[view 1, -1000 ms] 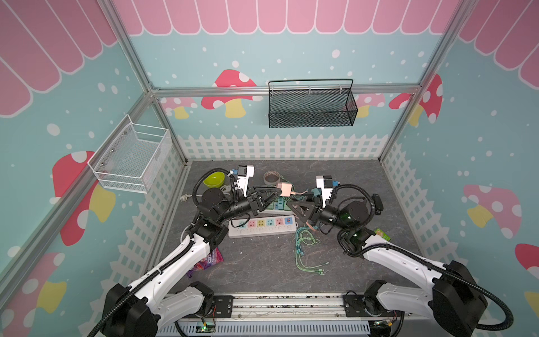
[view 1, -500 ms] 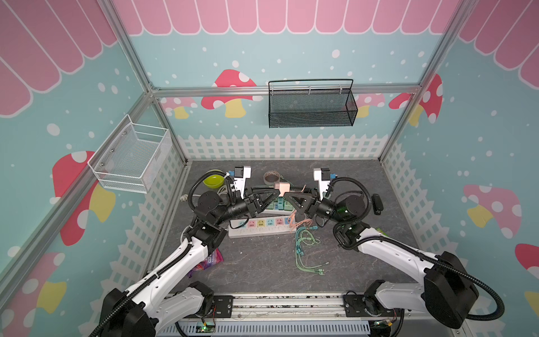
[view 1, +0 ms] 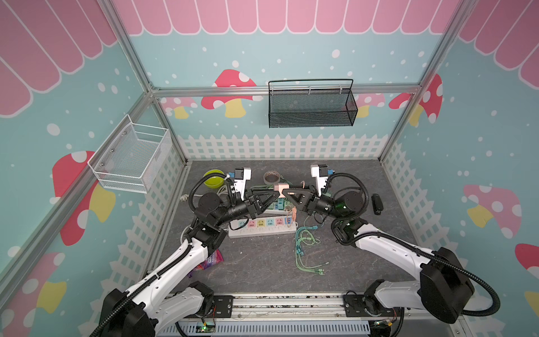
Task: Insert plugs into power strip
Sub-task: Insert the plug into the socket.
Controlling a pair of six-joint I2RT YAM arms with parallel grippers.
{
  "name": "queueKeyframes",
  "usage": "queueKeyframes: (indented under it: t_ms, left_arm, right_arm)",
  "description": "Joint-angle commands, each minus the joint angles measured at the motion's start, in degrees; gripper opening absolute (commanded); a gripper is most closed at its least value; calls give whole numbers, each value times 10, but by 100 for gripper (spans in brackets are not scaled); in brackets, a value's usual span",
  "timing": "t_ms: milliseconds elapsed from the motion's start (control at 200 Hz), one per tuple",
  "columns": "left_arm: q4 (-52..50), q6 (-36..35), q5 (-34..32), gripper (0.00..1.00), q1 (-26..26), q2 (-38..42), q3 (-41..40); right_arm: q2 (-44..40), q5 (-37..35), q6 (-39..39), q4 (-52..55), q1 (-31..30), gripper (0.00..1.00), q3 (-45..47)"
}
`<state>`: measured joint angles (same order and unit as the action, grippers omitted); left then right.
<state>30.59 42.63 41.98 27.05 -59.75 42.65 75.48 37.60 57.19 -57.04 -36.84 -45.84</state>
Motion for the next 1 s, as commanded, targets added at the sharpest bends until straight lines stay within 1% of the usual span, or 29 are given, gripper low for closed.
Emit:
queueKeyframes:
  t_ms: [0,100,170,345,430,515,625,700,780,891,996]
  left_arm:
    - [-34,-25,-9,11,1,18,10]
    - [-76,-47,-15,16,1,26,18]
    - [-109,-62,-18,21,1,32,26]
    - [-202,-102,-35,42,-1,53,38]
    - [-256,-120,-57,48,-2,73,38]
    - [-323,-138,-91,50,-4,96,41]
    - [-408,-152,-143,53,-5,126,37]
    - [-450,-152,-181,53,-5,150,26]
    - [-498,-147,-236,54,-6,171,18]
    - [-565,-139,-313,54,-6,183,16]
    - [-605,-135,-342,54,-7,183,14]
  right_arm:
    - [1,31,-12,-1,-1,30,-21]
    - [-10,36,-44,50,-1,21,-27]
    - [-19,33,-77,110,-1,15,-39]
    - [-39,0,-176,291,-1,13,-97]
    - [-35,-23,-234,387,0,12,-143]
    - [-17,-46,-283,471,0,10,-195]
    - [24,-66,-334,558,2,10,-270]
    - [60,-71,-364,599,2,10,-325]
    - [103,-77,-387,630,3,10,-388]
    - [183,-81,-418,670,3,10,-501]
    - [278,-76,-442,728,3,9,-641]
